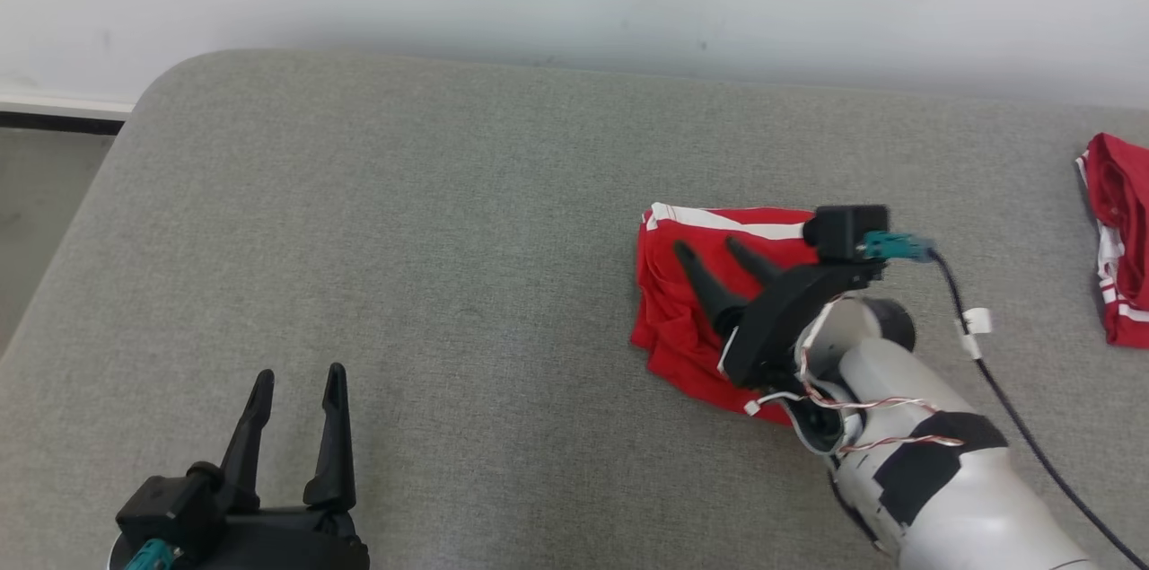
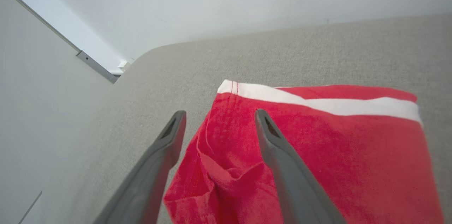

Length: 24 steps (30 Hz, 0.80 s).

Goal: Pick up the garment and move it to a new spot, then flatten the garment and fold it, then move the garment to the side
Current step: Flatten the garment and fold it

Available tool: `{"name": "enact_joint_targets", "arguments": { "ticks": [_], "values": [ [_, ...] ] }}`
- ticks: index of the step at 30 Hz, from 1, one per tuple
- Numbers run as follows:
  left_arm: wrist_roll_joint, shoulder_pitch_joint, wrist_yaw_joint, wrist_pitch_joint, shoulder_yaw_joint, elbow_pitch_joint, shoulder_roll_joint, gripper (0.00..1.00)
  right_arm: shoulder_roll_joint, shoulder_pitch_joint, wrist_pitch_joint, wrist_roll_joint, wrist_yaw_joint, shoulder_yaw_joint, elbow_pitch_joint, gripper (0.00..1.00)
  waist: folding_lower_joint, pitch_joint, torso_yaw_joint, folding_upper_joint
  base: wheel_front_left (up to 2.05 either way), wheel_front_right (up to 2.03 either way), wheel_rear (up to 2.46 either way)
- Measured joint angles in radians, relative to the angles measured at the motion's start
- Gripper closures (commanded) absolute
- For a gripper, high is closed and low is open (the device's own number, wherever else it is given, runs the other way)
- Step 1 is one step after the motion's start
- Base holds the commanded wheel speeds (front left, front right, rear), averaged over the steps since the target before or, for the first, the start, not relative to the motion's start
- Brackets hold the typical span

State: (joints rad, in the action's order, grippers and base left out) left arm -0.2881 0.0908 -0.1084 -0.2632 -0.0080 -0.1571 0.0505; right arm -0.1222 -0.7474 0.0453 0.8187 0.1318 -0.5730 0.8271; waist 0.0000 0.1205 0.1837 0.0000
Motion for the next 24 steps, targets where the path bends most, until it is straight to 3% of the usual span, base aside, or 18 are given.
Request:
{"name": "enact_joint_targets", "arguments": {
  "ticks": [9,15,16,17,18,24],
  "values": [
    [0.013,-0.008,0.002,0.000,0.021,0.007,0.000,0.00,-0.126,0.024,-0.209,0.002,0.000,0.078,-0.041,0.00,0.0000,-0.008,-0.039,0.0000,0.00,0.00,0.00],
    [0.020,-0.009,-0.002,0.000,0.031,0.017,0.000,0.00,-0.202,0.095,-0.271,-0.012,0.000,0.127,-0.037,0.00,0.0000,-0.004,-0.055,0.0000,0.00,0.00,0.00],
    [0.023,-0.009,-0.002,0.000,0.032,0.018,0.000,0.00,-0.206,0.106,-0.275,-0.012,0.000,0.132,-0.035,0.05,0.0000,-0.002,-0.056,0.0000,0.00,0.00,0.00],
    [0.023,-0.009,-0.003,0.000,0.033,0.019,0.000,0.00,-0.207,0.116,-0.275,-0.012,0.000,0.134,-0.032,0.59,0.0000,-0.001,-0.057,0.0000,0.00,0.00,0.00],
    [0.023,-0.008,-0.004,0.000,0.034,0.020,0.000,0.00,-0.207,0.124,-0.276,-0.013,0.000,0.133,-0.028,1.00,0.0000,0.001,-0.058,0.0001,0.00,0.00,0.00],
    [0.031,-0.002,-0.007,0.000,0.026,0.018,0.000,0.00,-0.195,0.140,-0.283,-0.028,0.000,0.115,0.018,1.00,0.0000,0.009,-0.045,0.0000,0.00,0.00,0.00]
  ]
}}
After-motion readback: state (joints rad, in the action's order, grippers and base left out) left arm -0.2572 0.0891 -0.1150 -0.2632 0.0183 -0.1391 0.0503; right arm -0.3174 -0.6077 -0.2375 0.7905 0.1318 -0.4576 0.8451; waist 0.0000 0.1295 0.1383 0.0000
